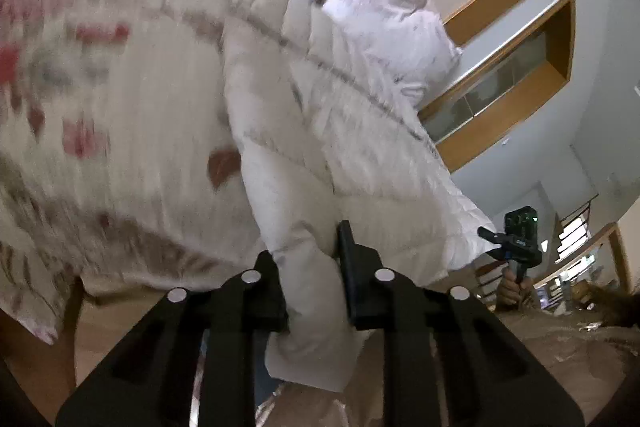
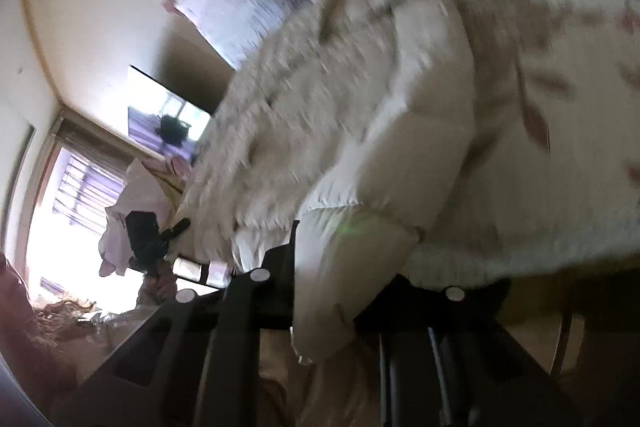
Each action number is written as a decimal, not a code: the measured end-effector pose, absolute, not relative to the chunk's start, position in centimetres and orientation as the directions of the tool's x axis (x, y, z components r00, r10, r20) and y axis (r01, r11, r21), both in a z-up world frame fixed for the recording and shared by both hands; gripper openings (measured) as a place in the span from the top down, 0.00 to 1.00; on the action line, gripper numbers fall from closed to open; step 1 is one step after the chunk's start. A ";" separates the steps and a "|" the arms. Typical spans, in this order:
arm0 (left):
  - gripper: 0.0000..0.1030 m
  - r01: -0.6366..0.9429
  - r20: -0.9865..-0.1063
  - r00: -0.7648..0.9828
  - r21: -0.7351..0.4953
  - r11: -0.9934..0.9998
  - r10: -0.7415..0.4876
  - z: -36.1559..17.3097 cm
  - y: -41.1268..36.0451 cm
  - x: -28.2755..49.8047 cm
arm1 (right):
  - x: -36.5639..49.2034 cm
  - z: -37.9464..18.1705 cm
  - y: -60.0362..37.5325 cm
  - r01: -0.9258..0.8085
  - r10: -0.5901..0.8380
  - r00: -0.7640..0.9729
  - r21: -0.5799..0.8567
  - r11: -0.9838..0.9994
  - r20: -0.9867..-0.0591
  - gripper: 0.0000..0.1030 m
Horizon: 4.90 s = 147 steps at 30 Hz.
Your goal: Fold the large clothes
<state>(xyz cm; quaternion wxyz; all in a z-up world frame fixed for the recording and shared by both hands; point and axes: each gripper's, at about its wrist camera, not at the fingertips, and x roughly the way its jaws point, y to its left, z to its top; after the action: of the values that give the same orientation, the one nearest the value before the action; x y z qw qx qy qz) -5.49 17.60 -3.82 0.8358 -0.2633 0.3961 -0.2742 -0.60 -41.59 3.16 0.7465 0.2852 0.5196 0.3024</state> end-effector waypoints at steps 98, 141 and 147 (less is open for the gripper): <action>0.22 -0.127 -0.665 0.696 -0.484 0.866 -0.269 -1.0 13.5 26.1 | 31.8 -1.1 -37.5 0.219 0.133 0.529 0.286 0.933 -0.838 0.20; 0.85 -0.307 -0.491 0.723 -0.858 0.412 -0.486 -7.1 17.4 14.9 | 18.7 -4.6 -43.4 0.367 0.636 0.486 0.800 0.474 -0.599 0.81; 0.88 -0.276 -0.458 0.770 -0.867 0.415 -0.444 -4.9 20.4 12.0 | 16.7 -1.9 -41.0 0.226 0.700 0.440 0.824 0.520 -0.563 0.83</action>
<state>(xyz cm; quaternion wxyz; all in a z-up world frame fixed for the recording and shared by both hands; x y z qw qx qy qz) 11.95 20.40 -4.89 0.7717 -0.5381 0.3346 -0.0545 16.73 -41.04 -1.87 0.7125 0.4609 0.5023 0.1661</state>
